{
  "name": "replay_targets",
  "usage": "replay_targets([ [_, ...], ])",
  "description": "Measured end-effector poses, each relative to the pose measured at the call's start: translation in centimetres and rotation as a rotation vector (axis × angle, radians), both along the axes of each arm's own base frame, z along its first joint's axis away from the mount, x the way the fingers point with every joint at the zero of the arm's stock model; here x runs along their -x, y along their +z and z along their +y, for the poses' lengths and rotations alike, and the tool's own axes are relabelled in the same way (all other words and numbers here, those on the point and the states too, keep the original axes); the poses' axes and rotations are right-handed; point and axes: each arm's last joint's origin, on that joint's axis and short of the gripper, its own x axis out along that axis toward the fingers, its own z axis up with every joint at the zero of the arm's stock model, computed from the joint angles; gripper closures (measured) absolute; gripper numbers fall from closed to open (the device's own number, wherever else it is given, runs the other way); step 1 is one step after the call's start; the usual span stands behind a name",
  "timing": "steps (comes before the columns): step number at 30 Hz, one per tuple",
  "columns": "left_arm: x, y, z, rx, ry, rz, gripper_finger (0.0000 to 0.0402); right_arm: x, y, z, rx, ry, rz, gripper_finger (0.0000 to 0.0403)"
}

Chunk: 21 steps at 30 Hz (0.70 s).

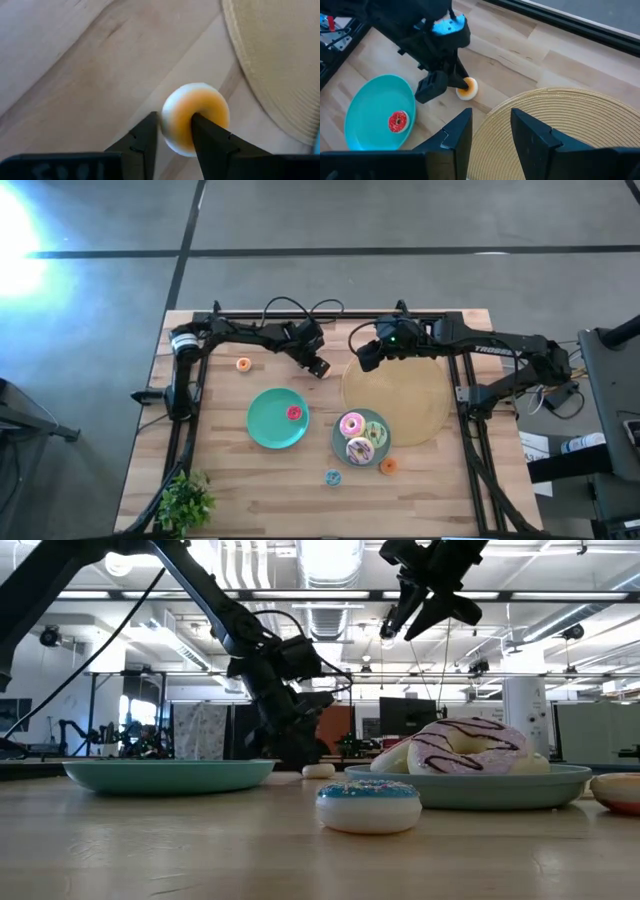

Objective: Pick & Place donuts
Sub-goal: Put the small yellow donut on the green plate

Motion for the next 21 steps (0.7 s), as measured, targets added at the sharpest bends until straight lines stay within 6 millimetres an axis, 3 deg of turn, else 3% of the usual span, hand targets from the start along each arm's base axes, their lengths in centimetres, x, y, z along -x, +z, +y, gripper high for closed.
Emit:
replay_targets([
  [5,-0.1,-0.7,0.0,0.021,-0.009,0.009,0.0339,0.0,0.0,0.0,-0.001,-0.002,-0.002,0.0275],
  [12,-0.1,0.2,-0.1,-0.001,-0.038,-0.014,0.0397,0.0,0.0,0.0,-0.001,-0.003,-0.002,0.0275],
  [17,0.4,3.6,-0.8,0.077,-0.127,-0.152,0.04,-0.1,0.0,0.0,0.014,0.023,-0.003,0.0275],
  [21,1.8,6.9,-1.9,0.297,-0.323,-0.3,0.0401,-0.9,0.5,0.7,0.142,0.224,-0.011,0.0275],
])
